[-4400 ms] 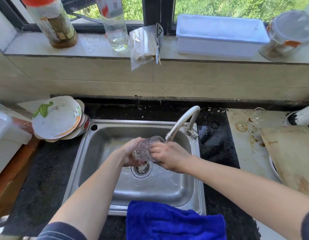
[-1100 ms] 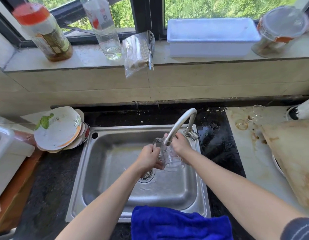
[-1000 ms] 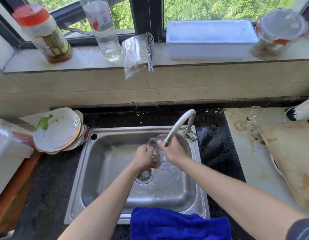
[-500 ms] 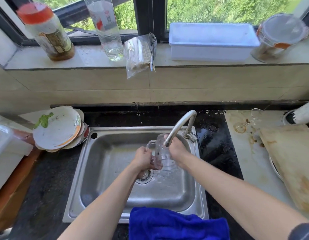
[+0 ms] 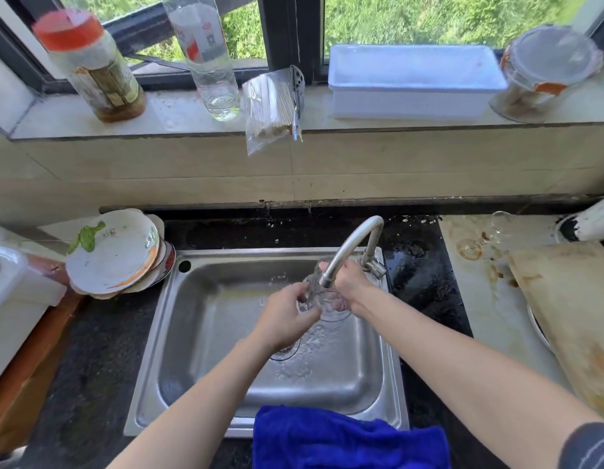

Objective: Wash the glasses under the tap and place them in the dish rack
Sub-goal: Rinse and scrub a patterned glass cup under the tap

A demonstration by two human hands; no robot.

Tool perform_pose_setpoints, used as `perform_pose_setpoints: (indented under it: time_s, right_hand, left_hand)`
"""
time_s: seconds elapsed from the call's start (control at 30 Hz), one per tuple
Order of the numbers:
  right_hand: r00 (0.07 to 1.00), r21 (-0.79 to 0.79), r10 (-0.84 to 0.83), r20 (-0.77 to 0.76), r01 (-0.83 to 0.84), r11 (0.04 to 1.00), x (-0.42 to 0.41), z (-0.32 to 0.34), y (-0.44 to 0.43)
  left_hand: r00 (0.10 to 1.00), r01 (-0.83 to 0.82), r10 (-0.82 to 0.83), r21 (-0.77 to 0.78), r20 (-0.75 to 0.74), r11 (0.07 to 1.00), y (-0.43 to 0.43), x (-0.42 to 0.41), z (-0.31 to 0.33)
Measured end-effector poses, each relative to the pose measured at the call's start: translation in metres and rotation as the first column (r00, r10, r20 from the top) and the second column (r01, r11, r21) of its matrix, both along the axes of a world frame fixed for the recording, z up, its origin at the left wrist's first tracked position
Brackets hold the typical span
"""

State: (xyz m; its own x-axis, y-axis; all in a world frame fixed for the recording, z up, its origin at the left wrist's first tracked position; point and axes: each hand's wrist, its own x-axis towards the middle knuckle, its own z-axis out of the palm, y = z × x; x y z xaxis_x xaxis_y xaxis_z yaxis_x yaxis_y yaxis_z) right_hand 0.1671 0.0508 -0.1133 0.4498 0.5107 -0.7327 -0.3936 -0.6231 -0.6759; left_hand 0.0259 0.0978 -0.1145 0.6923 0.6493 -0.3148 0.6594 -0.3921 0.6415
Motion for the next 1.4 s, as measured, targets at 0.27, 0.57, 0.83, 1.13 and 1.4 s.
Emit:
perform_pose_setpoints:
  time_s: [0.27,0.57,0.83,1.13,1.4]
  right_hand:
    - [0.996,0.007,-0.044,0.071,0.044,0.999,0.012,-0.054,0.01]
    - [0.995,0.067,-0.09,0.033,0.088,0.994,-0.018,0.003,0.003]
    - [0.977,0.1,-0.18,-0.118,0.192,0.976,-0.017,0.015,0.004]
    - [0.988,0.104,0.025,0.149,-0.041,0.994,-0.023,-0.008,-0.002]
    - [0.93,-0.064,0.113,0.351,-0.097,0.993,-0.02,-0.011,-0.007]
  left_hand:
    - [0.999,-0.042,0.042,-0.088,-0.002,0.995,-0.002,0.008,-0.01]
    - [0.916,-0.333,0.397,-0.448,0.054,0.829,-0.002,0.005,-0.015]
    - [0.946,-0.295,0.323,-0.445,-0.014,0.846,0.0,0.002,-0.005]
    - [0.947,-0.318,0.315,-0.319,-0.064,0.893,0.007,0.016,-0.007]
    - [0.835,-0.451,0.55,-0.551,0.017,0.702,-0.004,0.015,-0.016]
